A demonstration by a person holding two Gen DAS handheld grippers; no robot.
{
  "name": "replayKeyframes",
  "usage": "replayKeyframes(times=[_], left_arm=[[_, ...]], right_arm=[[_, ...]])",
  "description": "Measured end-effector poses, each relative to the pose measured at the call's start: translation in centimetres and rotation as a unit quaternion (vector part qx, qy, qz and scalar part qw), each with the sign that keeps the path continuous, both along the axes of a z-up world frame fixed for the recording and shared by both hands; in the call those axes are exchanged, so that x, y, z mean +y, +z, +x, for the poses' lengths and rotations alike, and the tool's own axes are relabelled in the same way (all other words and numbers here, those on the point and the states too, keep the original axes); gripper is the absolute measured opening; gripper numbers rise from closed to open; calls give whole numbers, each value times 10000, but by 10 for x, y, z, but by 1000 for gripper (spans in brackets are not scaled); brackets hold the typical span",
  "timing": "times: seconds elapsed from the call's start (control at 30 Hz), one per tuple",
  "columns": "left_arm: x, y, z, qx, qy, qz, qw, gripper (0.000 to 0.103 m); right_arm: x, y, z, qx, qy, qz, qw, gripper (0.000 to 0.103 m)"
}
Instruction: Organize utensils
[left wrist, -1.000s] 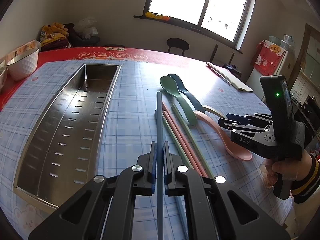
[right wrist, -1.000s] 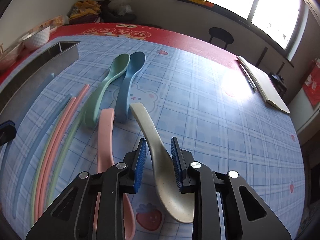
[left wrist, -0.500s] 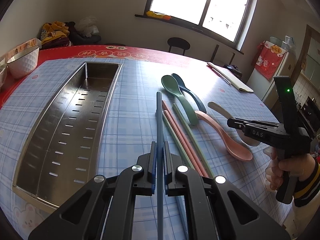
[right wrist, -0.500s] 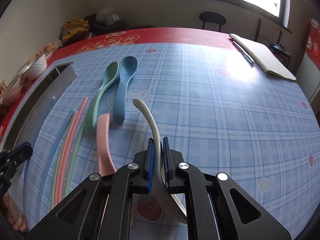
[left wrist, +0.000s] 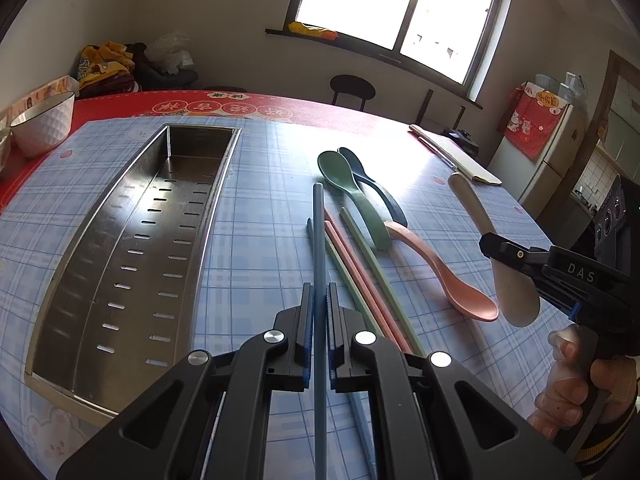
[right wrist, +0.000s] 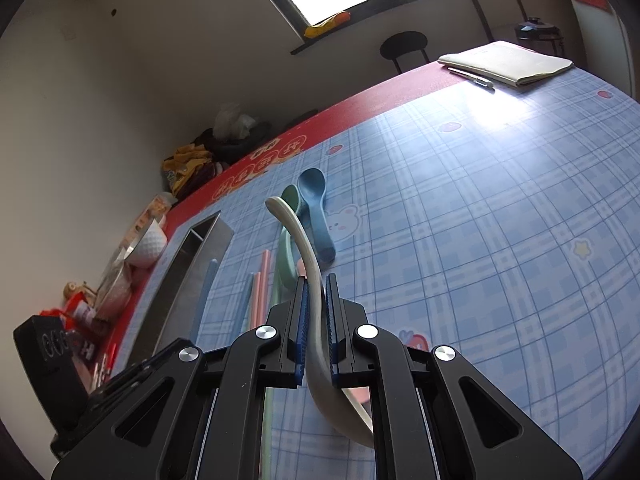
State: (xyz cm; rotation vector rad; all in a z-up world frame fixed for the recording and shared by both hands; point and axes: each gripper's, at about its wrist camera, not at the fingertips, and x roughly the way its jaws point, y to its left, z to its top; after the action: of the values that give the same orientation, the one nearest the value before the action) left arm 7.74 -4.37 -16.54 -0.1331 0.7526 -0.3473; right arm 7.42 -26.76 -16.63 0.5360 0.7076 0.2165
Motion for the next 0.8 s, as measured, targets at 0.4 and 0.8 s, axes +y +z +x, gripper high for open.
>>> replayKeyframes(times=[0.4,0.8], left_arm=[[33,45,6,224,-85,-560,9981,6],[74,45,88,890,558,-114,9944,6]], right_arm=[[8,-10,-2,-182,144,116,9997,8],[-1,-15,-4,-203,150,312,9992,8]])
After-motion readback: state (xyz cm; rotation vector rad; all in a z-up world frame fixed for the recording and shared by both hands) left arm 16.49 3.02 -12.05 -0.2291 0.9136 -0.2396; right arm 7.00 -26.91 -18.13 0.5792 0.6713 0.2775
